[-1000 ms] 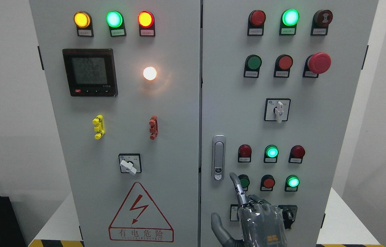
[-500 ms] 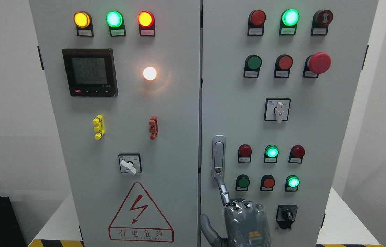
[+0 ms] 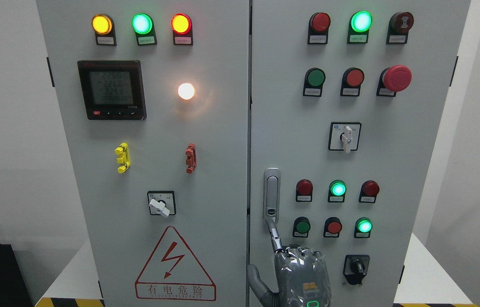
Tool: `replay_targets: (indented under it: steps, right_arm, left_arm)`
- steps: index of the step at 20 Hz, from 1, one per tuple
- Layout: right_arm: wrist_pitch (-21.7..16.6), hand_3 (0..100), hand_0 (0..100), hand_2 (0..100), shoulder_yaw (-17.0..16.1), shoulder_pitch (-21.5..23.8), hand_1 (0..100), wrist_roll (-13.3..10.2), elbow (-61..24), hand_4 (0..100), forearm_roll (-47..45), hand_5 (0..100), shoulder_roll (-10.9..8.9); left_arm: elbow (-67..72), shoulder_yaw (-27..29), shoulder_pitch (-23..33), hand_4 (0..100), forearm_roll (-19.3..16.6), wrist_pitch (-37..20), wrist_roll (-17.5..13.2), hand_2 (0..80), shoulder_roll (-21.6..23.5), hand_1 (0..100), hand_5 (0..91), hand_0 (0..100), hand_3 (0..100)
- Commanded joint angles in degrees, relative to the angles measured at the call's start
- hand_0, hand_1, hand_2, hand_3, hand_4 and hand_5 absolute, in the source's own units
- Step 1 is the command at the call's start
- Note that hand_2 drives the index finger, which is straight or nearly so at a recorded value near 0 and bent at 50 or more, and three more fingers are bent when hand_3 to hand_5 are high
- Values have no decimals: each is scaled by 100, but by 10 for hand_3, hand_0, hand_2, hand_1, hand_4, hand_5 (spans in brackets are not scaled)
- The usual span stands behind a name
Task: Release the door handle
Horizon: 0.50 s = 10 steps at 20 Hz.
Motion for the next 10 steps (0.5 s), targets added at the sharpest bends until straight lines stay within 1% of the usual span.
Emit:
replay_targets:
  steps: [1,10]
  right_arm:
    - [29,1000,358,0,33,-62,374,5,225,929,9,979,12]
    - [126,1000,359,0,-29,-62,372,14,234,926,-9,978,12]
  left_arm:
    - [-88,-70,0,0,0,-2,-2,0,2,389,0,120,0]
    - [-88,-70,0,0,0,-2,-2,0,2,389,0,120,0]
